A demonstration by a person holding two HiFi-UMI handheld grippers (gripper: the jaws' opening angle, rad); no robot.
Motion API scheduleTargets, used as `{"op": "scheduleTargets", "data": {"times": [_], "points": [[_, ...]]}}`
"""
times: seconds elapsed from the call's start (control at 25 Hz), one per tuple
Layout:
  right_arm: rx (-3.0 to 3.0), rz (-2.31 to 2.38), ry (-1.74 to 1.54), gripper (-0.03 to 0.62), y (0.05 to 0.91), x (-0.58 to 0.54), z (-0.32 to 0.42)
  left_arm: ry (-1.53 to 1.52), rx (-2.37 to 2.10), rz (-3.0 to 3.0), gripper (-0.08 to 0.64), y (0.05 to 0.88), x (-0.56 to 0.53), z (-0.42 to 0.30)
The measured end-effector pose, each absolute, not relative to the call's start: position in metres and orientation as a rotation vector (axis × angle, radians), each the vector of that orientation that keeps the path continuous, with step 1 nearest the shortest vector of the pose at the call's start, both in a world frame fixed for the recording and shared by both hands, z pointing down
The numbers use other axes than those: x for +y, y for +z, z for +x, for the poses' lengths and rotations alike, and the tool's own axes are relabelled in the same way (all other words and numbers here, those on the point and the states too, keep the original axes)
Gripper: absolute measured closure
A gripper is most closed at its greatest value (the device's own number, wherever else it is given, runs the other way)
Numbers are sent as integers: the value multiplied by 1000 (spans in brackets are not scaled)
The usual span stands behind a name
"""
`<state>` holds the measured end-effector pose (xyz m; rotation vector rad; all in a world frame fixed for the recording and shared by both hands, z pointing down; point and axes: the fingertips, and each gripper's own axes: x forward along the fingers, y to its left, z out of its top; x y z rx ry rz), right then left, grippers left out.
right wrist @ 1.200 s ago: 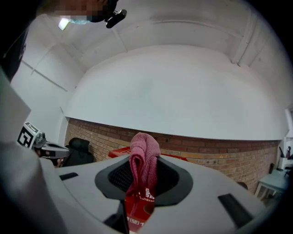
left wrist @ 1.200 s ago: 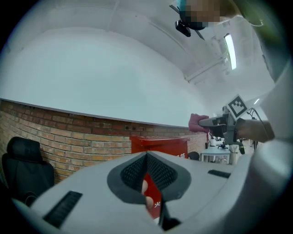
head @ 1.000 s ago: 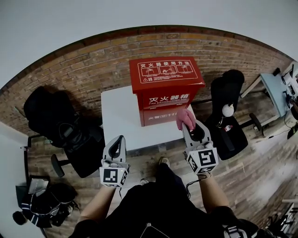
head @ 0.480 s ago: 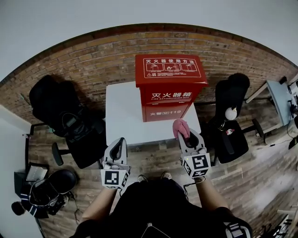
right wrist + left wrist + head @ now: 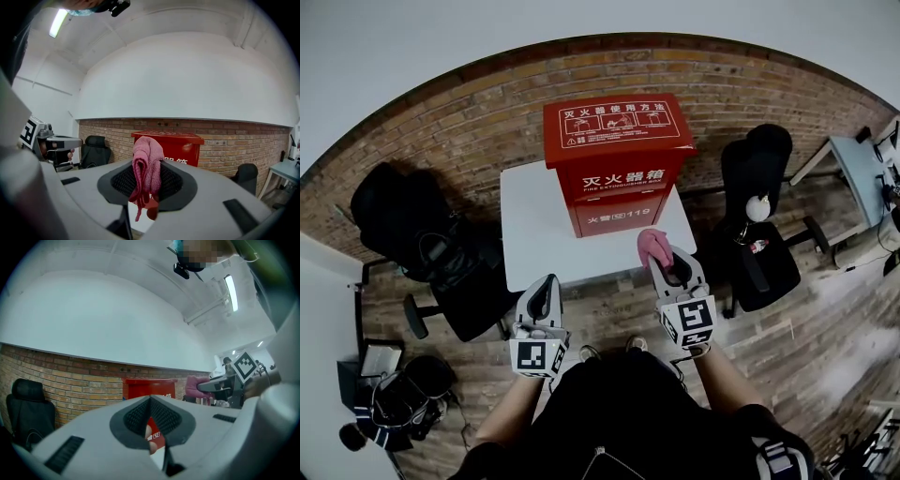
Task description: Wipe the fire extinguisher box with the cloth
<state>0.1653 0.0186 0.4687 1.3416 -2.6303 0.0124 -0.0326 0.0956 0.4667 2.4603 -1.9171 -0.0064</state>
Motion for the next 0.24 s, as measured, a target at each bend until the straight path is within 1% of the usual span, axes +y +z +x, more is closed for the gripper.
{"op": "scheduleTargets", "data": {"times": [0.24], "points": [[-2624, 1328, 0, 477, 470, 26, 171, -27, -1906, 2462, 540, 462, 94, -25]]}}
